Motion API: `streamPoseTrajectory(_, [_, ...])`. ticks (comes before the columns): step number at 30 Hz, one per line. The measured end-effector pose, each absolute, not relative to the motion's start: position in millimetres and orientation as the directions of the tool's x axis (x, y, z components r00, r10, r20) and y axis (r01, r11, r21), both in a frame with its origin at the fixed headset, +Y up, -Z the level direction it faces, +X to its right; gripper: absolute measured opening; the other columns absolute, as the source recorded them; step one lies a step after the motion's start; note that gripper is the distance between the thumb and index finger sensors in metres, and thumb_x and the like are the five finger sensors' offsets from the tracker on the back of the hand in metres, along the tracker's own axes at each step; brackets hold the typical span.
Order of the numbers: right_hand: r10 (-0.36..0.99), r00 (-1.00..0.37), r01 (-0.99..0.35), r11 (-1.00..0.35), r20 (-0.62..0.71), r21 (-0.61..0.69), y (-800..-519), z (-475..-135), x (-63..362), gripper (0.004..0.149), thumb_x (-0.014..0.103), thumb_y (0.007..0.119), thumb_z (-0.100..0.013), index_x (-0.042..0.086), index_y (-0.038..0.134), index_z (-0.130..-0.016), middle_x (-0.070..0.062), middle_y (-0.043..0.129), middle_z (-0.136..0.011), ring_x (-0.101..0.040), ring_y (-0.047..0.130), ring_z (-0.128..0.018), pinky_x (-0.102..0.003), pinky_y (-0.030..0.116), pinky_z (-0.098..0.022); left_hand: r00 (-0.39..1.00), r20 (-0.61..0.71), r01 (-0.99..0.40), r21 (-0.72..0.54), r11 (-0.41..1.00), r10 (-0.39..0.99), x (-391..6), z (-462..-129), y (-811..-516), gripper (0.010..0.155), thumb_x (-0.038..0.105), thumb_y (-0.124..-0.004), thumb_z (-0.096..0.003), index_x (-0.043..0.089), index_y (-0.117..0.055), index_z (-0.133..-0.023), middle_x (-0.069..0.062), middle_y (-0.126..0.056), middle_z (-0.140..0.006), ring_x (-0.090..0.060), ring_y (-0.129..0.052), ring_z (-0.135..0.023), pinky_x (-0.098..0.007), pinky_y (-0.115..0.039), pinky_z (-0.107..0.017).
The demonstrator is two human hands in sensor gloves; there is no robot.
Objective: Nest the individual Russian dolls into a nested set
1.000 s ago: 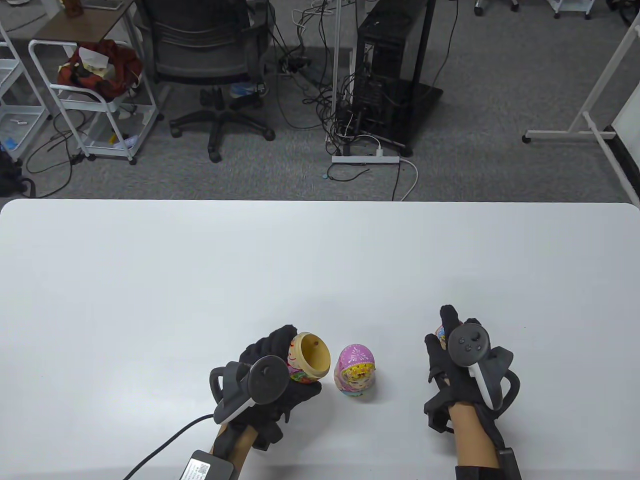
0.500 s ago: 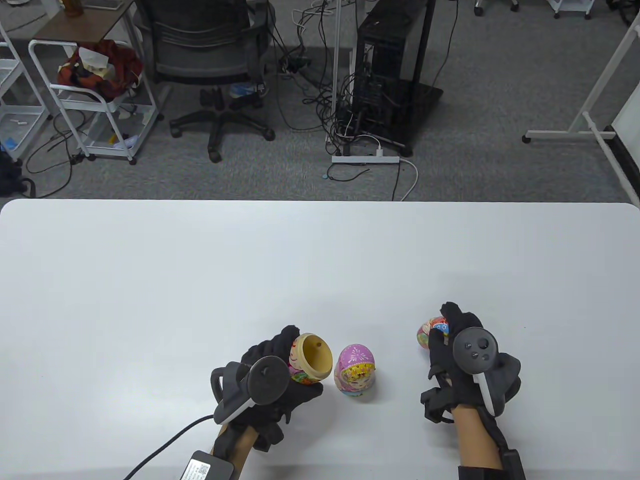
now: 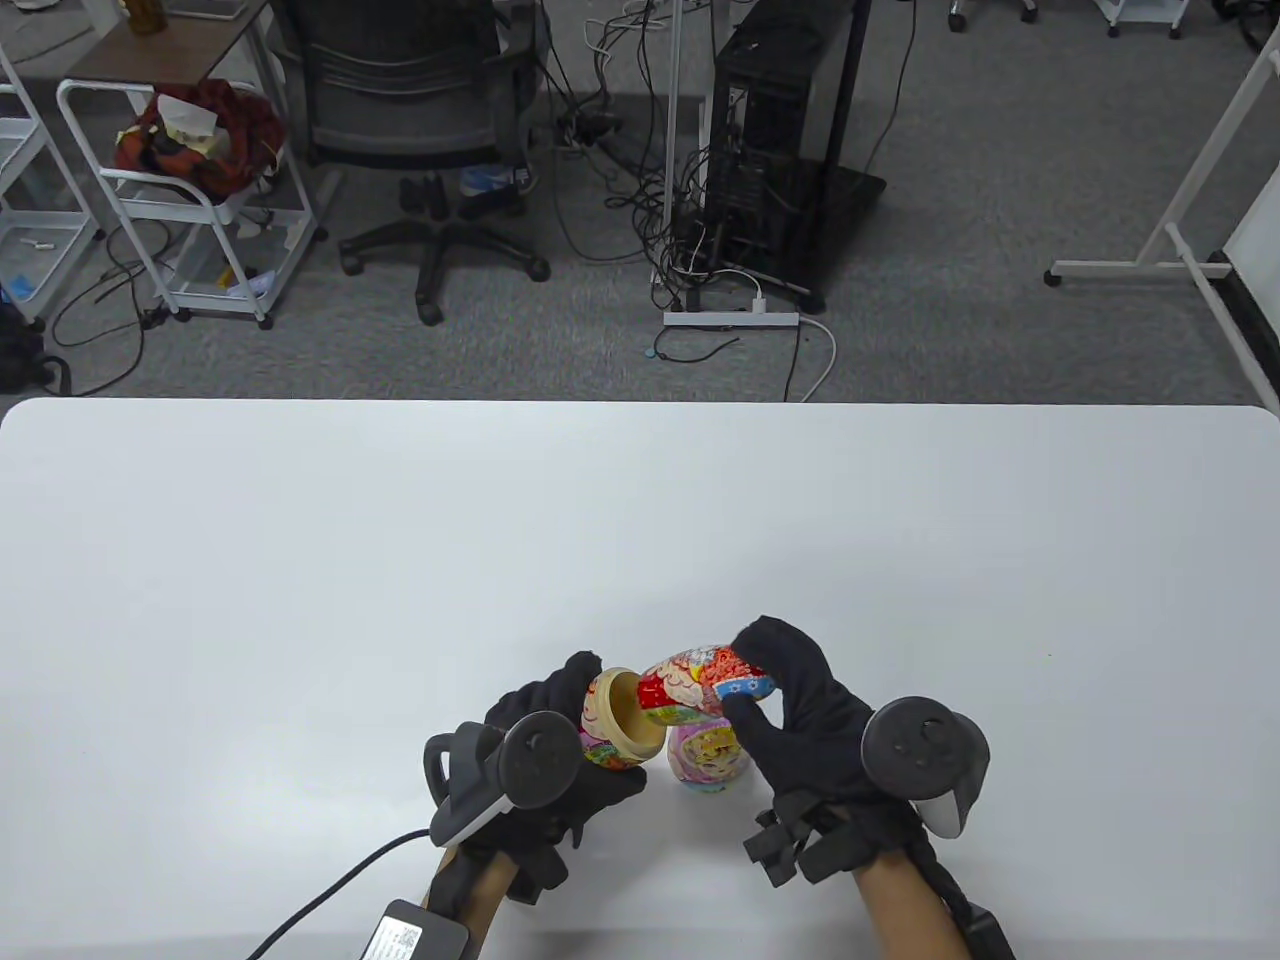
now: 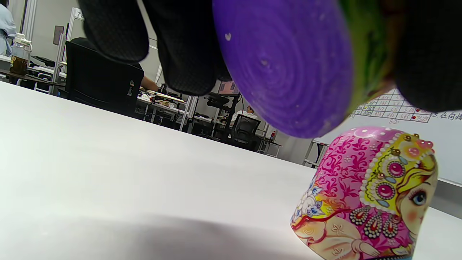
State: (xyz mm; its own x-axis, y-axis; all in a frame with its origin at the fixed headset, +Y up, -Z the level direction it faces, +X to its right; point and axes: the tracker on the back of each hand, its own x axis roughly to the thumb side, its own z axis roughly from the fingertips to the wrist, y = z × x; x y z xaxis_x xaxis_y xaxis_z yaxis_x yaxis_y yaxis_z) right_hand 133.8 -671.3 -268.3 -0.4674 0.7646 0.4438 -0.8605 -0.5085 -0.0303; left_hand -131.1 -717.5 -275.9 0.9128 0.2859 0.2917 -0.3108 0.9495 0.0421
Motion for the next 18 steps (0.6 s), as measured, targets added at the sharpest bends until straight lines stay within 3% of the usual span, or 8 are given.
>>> streamPoseTrajectory(7, [0.751,-0.465,-0.833,-0.550,0.468,0.055,-682,-268,115,0.059,0.042,0.077,-0.049,0.039,0.046,-0.098,-0.013,0.051,-0.107,-0.032,0.078,-0.089,-0.054,0.063,-0.070,0.889,0.359,-0.336,0.089,0.938,0.284,-126,-272,-713,0.116,0.081,-0.086,-0.0259,0.024,-0.030,-0.109,-0.002,-0.068,-0.108,-0.025,-0.084,-0.093,-0.057,-0.069,-0.071])
streamPoseTrajectory(18, [0.742,-0.477,-0.817,-0.572,0.470,0.073,-685,-266,106,0.059,0.043,0.077,-0.049,0.037,0.046,-0.099,-0.012,0.051,-0.107,-0.032,0.079,-0.088,-0.053,0.064,-0.069,0.867,0.380,-0.377,0.076,0.923,0.322,-123,-270,-710,0.116,0.080,-0.087,-0.0262,0.021,-0.031,-0.108,-0.003,-0.068,-0.107,-0.023,-0.086,-0.091,-0.056,-0.070,-0.071])
